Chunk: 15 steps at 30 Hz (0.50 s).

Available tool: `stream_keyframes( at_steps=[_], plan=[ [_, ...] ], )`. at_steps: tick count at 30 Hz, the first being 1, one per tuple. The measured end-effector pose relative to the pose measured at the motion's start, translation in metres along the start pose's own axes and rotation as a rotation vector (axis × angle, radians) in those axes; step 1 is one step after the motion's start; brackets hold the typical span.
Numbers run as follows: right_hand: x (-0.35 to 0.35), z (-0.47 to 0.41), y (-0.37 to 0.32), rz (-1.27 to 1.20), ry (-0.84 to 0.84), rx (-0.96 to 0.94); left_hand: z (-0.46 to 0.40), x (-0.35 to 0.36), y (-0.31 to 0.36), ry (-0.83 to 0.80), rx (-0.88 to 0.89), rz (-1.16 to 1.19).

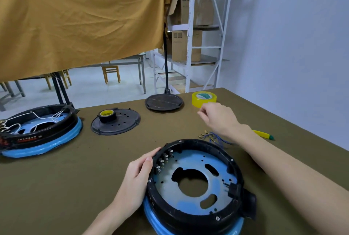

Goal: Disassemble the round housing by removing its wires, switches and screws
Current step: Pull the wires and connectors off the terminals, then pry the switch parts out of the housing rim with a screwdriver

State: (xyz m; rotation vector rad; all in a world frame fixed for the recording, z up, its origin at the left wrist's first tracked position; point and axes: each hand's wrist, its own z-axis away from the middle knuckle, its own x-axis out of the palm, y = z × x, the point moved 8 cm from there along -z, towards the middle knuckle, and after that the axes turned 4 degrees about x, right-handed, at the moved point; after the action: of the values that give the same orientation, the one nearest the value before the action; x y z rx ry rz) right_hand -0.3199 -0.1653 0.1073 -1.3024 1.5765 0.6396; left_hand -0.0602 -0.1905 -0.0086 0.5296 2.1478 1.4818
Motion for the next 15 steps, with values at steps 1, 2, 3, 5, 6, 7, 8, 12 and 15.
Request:
stream_keyframes(
  at_steps=[1, 2, 3, 5, 6, 7, 8, 12, 15],
  plan=[
    [0.009, -0.002, 0.007, 0.099, -0.014, -0.006, 0.0, 0.0, 0.0, 0.001, -0.004, 0.007],
    [0.017, -0.004, 0.014, 0.169, -0.036, -0.003, 0.0, 0.001, 0.0, 0.0, -0.007, 0.011],
    [0.024, -0.005, 0.02, 0.219, -0.059, 0.01, 0.0, 0.001, 0.001, -0.003, -0.007, 0.016],
    [0.033, -0.006, 0.027, 0.288, -0.115, 0.04, 0.0, 0.001, 0.001, -0.006, -0.004, 0.022],
    [0.035, -0.006, 0.028, 0.315, -0.135, 0.049, 0.0, 0.001, 0.001, -0.005, -0.002, 0.023],
    [0.034, -0.005, 0.026, 0.35, -0.134, 0.043, -0.001, 0.0, 0.001, -0.003, 0.002, 0.024],
    [0.03, -0.001, 0.022, 0.354, -0.1, 0.032, -0.001, 0.0, 0.0, -0.004, 0.003, 0.026],
    [0.01, 0.039, -0.001, -0.072, -0.062, 0.052, -0.004, 0.001, -0.002, -0.027, 0.01, 0.038],
    [0.024, 0.081, -0.021, -0.193, -0.337, 0.079, -0.004, 0.002, -0.001, -0.028, 0.018, 0.029]
  ],
)
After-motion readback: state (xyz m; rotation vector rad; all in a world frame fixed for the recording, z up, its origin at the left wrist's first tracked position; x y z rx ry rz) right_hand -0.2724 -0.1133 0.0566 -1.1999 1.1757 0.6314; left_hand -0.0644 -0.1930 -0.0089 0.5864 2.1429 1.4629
